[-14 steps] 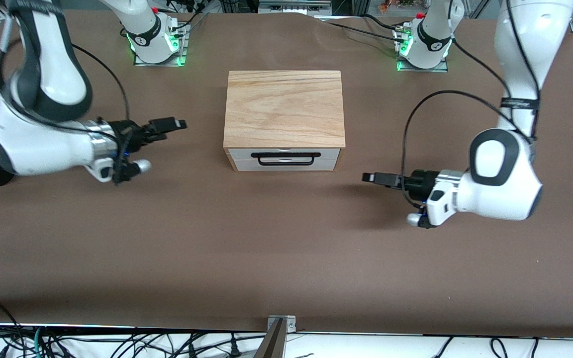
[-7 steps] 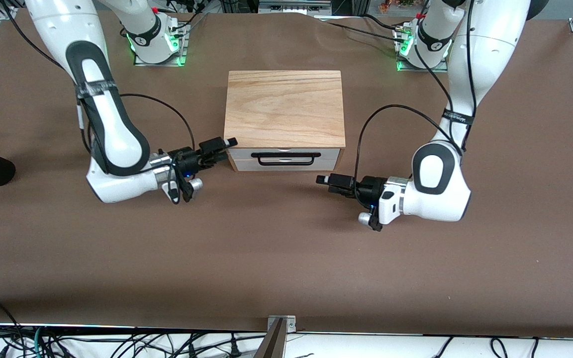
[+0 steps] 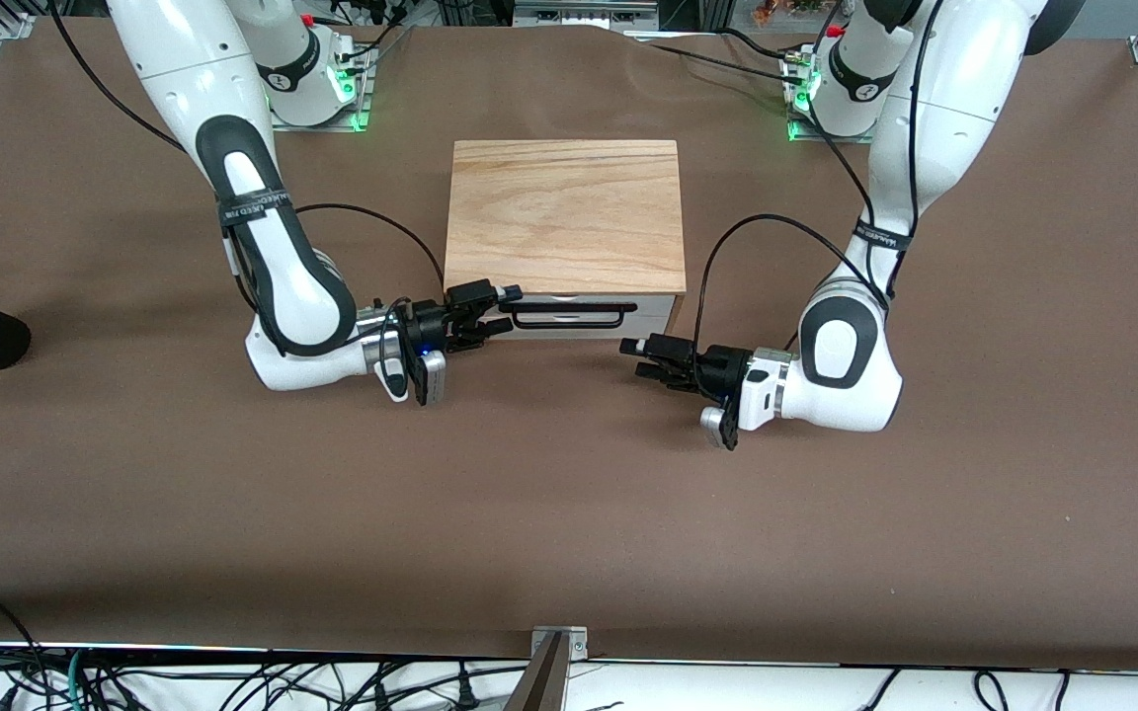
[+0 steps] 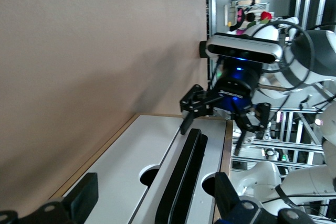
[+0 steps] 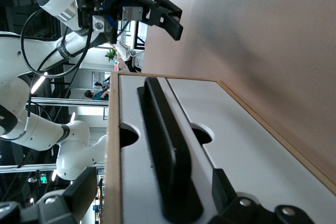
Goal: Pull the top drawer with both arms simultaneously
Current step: 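Close the left gripper and the right gripper on the black handle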
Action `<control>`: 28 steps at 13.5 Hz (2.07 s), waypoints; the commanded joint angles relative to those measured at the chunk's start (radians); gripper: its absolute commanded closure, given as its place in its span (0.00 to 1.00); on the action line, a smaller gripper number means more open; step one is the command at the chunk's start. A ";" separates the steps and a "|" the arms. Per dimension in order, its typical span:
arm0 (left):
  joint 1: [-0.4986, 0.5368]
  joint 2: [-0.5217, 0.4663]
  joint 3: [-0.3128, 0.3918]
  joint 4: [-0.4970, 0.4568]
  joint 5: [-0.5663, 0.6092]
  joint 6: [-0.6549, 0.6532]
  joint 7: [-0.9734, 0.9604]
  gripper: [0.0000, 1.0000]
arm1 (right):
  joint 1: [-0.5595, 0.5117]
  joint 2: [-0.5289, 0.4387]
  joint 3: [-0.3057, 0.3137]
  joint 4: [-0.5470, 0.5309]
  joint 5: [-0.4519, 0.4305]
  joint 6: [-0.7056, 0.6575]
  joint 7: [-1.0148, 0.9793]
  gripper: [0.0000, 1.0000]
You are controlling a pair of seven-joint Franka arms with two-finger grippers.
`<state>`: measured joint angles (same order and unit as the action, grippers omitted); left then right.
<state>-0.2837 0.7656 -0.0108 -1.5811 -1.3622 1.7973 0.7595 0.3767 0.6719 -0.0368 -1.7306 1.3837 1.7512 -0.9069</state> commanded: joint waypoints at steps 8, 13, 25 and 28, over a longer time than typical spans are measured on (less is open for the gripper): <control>-0.006 -0.026 0.003 -0.132 -0.115 -0.116 0.185 0.33 | -0.004 0.015 -0.002 -0.007 0.115 0.005 -0.030 0.26; -0.006 -0.026 0.003 -0.137 -0.121 -0.116 0.210 0.49 | -0.001 0.034 -0.002 -0.009 0.123 -0.004 -0.033 0.41; -0.015 -0.019 0.003 -0.129 -0.135 -0.112 0.208 1.00 | -0.007 0.044 -0.003 0.012 0.121 -0.010 -0.015 1.00; -0.014 0.003 0.005 -0.080 -0.152 -0.108 0.189 1.00 | -0.015 0.057 -0.005 0.058 0.124 -0.007 0.005 1.00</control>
<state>-0.2847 0.7655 -0.0108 -1.6842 -1.4695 1.6882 0.9399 0.3728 0.7186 -0.0416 -1.7228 1.4841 1.7522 -0.9278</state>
